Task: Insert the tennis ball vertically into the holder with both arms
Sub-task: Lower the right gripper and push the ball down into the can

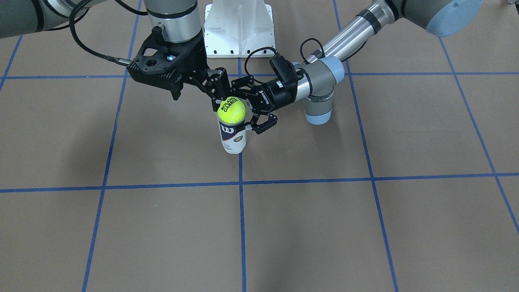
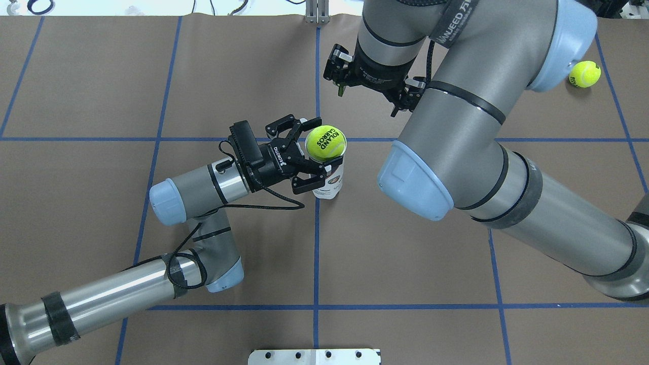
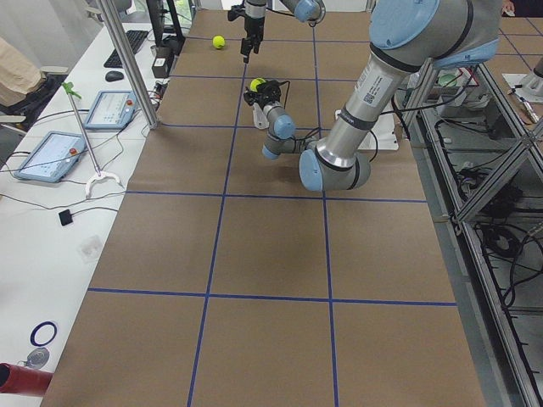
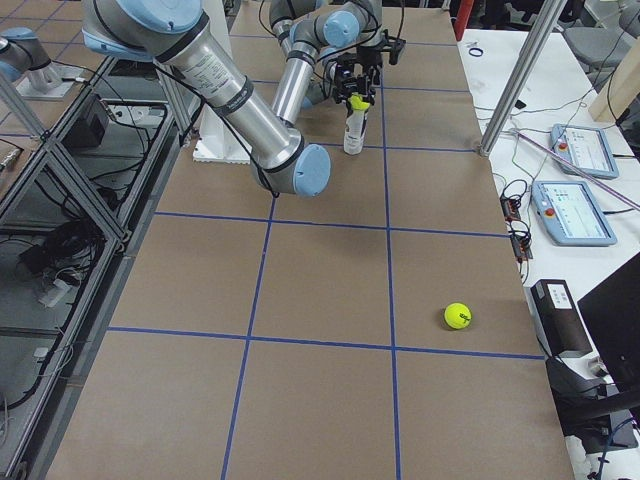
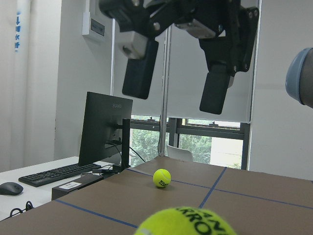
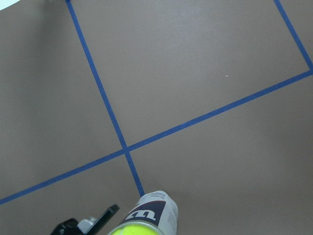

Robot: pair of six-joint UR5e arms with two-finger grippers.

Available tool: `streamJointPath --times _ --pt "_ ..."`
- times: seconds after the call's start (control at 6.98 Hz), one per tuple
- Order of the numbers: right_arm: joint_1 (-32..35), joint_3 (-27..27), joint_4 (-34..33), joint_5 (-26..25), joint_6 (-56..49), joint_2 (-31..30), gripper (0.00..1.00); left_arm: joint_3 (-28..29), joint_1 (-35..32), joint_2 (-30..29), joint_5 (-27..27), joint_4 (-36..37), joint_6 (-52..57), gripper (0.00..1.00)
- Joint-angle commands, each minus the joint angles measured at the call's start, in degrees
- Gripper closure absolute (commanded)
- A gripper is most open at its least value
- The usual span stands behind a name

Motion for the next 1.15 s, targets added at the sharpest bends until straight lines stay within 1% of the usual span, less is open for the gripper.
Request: streamJointPath --times 0.0,0.57,0.72,0.86,1.0 --pt "0.08 0.09 0.00 0.05 -0.14 -0.21 0.00 -0.89 0.13 1.17 0.00 0.01 0.00 0.01" --pt "-0.09 0.61 0.52 -0.21 -0.14 -0.30 0.00 -1.77 0.21 1.61 0.00 0.01 -0.09 0.01" --pt "-1.23 0.44 0.88 -0.12 0.38 0.13 0.07 -1.68 0.21 1.61 0.00 0.01 -0.09 0.01" --pt "-2.02 0.44 0.97 0.05 0.21 0.14 0.90 -1.68 0.21 1.61 0.00 0.01 -0.09 0.01" --pt "-3.25 0.53 0.97 0.05 0.82 0.49 1.00 -1.59 0.30 1.61 0.00 0.01 -0.09 0.01"
